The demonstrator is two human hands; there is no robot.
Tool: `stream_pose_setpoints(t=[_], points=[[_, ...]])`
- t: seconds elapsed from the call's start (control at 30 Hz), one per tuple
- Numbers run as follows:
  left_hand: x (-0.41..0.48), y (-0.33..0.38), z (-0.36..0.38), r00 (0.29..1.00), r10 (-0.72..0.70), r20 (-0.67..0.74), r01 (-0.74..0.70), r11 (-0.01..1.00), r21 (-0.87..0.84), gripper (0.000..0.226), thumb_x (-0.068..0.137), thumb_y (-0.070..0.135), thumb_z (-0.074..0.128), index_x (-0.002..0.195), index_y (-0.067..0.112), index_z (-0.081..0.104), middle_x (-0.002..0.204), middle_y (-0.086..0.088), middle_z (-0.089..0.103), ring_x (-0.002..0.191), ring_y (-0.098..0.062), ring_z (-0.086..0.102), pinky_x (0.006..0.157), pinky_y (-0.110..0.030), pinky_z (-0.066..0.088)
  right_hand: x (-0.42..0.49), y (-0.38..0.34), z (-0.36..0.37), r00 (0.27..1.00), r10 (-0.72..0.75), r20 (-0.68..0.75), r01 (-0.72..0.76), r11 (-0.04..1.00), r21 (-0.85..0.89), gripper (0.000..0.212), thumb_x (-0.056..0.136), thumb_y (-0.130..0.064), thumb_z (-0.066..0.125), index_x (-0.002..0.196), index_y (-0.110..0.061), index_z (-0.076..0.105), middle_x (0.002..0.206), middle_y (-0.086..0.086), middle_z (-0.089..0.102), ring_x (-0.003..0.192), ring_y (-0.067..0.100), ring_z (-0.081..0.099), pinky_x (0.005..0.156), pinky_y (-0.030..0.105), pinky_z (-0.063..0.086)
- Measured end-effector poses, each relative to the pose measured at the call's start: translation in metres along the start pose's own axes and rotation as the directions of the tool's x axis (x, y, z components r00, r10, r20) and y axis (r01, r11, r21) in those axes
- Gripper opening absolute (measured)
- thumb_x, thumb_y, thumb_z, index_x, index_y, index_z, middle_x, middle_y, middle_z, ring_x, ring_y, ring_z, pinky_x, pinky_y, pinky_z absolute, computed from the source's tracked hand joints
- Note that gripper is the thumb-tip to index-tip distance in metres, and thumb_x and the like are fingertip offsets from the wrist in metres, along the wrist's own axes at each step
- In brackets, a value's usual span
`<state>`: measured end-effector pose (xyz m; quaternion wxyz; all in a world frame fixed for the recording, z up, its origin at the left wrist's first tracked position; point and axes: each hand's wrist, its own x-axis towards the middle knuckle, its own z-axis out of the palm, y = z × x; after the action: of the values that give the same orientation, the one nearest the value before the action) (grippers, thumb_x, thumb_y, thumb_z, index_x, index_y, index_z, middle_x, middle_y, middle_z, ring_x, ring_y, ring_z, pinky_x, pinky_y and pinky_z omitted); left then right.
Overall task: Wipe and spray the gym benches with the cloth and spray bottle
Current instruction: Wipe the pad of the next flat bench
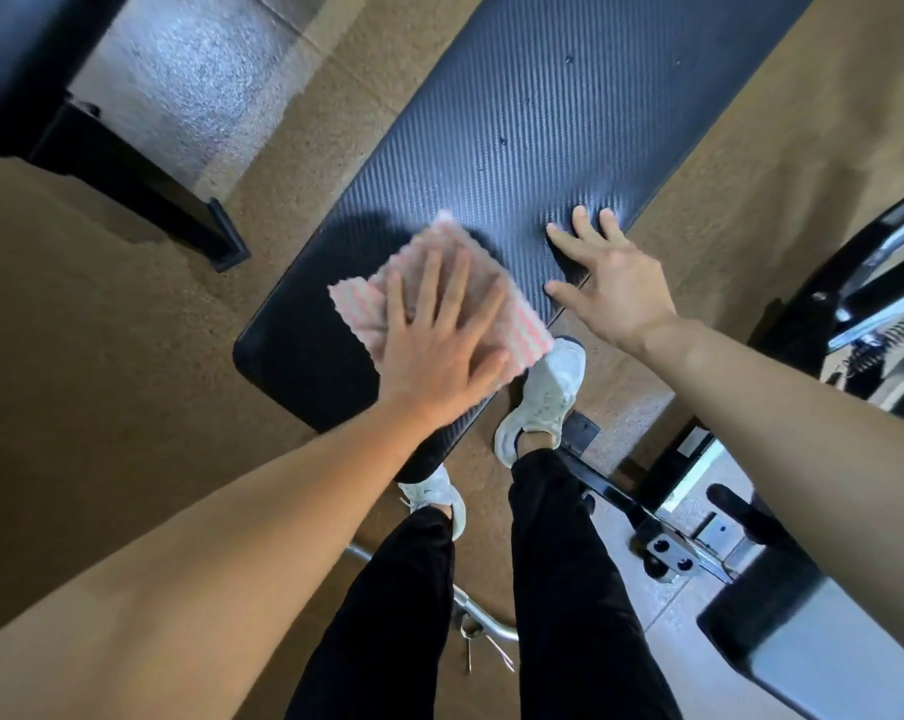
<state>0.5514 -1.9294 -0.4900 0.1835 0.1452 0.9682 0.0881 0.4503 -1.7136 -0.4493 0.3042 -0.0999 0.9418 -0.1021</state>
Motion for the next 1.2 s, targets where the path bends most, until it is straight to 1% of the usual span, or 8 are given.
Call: stream_pose_setpoints(t=[0.2, 0.3, 0.43, 0.57, 0.73, 0.83, 1.03, 1.2], points=[[-0.003, 0.021, 0.014, 0.986, 0.168, 0.024, -0.168, 0.985, 0.037, 0.073, 0.101, 0.07, 0.025, 0.164, 0.037, 0.008, 0.173, -0.008, -0.006, 0.158, -0.037, -0.009, 0.122, -0.068, -0.005, -0.008, 0.035, -0.018, 0.955, 0.125, -0.27, -0.025, 0.938, 0.346, 0.046, 0.093, -0.027, 0.072, 0.137, -0.015, 0.064, 0.147, 0.004, 0.056, 0.138, 0.017, 0.05, 0.117, 0.021, 0.027], [0.024, 0.003, 0.001, 0.99, 0.141, 0.02, -0.142, 0.988, 0.054, 0.074, 0.099, 0.075, 0.023, 0.163, 0.041, 0.007, 0.173, -0.003, -0.003, 0.158, -0.036, -0.003, 0.121, -0.069, -0.001, -0.001, 0.052, -0.022, 0.941, 0.193, -0.278, -0.104, 0.947, 0.305, 0.063, 0.092, -0.033, 0.073, 0.148, -0.016, 0.051, 0.159, 0.008, 0.041, 0.147, 0.022, 0.038, 0.121, 0.031, 0.026], [0.08, -0.027, -0.029, 0.996, -0.091, -0.025, 0.092, 0.995, 0.04, 0.073, 0.098, 0.077, 0.014, 0.162, 0.043, 0.005, 0.173, -0.004, -0.001, 0.157, -0.04, 0.0, 0.121, -0.072, 0.002, 0.026, 0.067, -0.04, 0.946, 0.192, -0.261, -0.143, 0.97, 0.195, 0.085, 0.09, -0.044, 0.071, 0.159, -0.017, 0.028, 0.169, 0.008, 0.014, 0.155, 0.028, 0.016, 0.125, 0.048, 0.021], [0.125, -0.048, -0.05, 0.962, -0.269, -0.051, 0.271, 0.962, 0.031, 0.071, 0.098, 0.076, 0.011, 0.16, 0.042, 0.013, 0.172, -0.007, 0.005, 0.156, -0.044, 0.003, 0.117, -0.076, 0.003, 0.051, 0.077, -0.049, 0.975, 0.133, -0.178, -0.139, 0.99, -0.024, 0.093, 0.089, -0.055, 0.066, 0.16, -0.013, 0.022, 0.17, 0.009, 0.011, 0.156, 0.033, 0.007, 0.124, 0.055, 0.016], [0.141, -0.027, -0.049, 0.919, -0.39, -0.067, 0.39, 0.921, -0.01, 0.073, 0.099, 0.07, 0.017, 0.163, 0.034, 0.009, 0.172, -0.014, 0.003, 0.155, -0.048, 0.001, 0.114, -0.079, 0.01, 0.057, 0.082, -0.053, 0.984, 0.131, -0.123, -0.126, 0.991, 0.043, 0.096, 0.085, -0.055, 0.072, 0.158, -0.012, 0.026, 0.169, 0.009, 0.014, 0.156, 0.031, 0.008, 0.119, 0.053, 0.032], [0.14, -0.003, -0.044, 0.948, -0.318, -0.024, 0.317, 0.948, -0.038, 0.076, 0.099, 0.072, 0.016, 0.163, 0.034, 0.0, 0.172, -0.016, 0.002, 0.156, -0.047, 0.003, 0.116, -0.074, 0.018, 0.059, 0.085, -0.06, 0.988, 0.124, -0.091, -0.12, 0.992, 0.046, 0.094, 0.086, -0.056, 0.072, 0.158, -0.015, 0.027, 0.169, 0.006, 0.013, 0.157, 0.028, 0.006, 0.113, 0.054, 0.037], [0.128, 0.059, -0.028, 0.999, 0.035, 0.034, -0.038, 0.995, 0.088, 0.079, 0.099, 0.075, 0.019, 0.164, 0.034, 0.001, 0.172, -0.013, -0.008, 0.156, -0.045, -0.007, 0.118, -0.074, 0.004, 0.057, 0.097, -0.065, 0.994, 0.094, -0.047, -0.091, 0.994, 0.064, 0.093, 0.088, -0.062, 0.065, 0.161, -0.025, 0.022, 0.17, -0.003, 0.01, 0.157, 0.021, 0.002, 0.111, 0.054, 0.043], [0.128, 0.053, -0.022, 0.978, 0.206, 0.026, -0.208, 0.971, 0.118, 0.069, 0.103, 0.064, 0.028, 0.164, 0.035, 0.016, 0.173, -0.007, 0.007, 0.158, -0.039, 0.001, 0.119, -0.072, 0.009, 0.058, 0.106, -0.072, 0.998, 0.062, 0.006, -0.062, 0.996, 0.069, 0.083, 0.094, -0.055, 0.062, 0.161, -0.031, 0.019, 0.17, -0.008, 0.007, 0.157, 0.017, 0.004, 0.117, 0.056, 0.035]])
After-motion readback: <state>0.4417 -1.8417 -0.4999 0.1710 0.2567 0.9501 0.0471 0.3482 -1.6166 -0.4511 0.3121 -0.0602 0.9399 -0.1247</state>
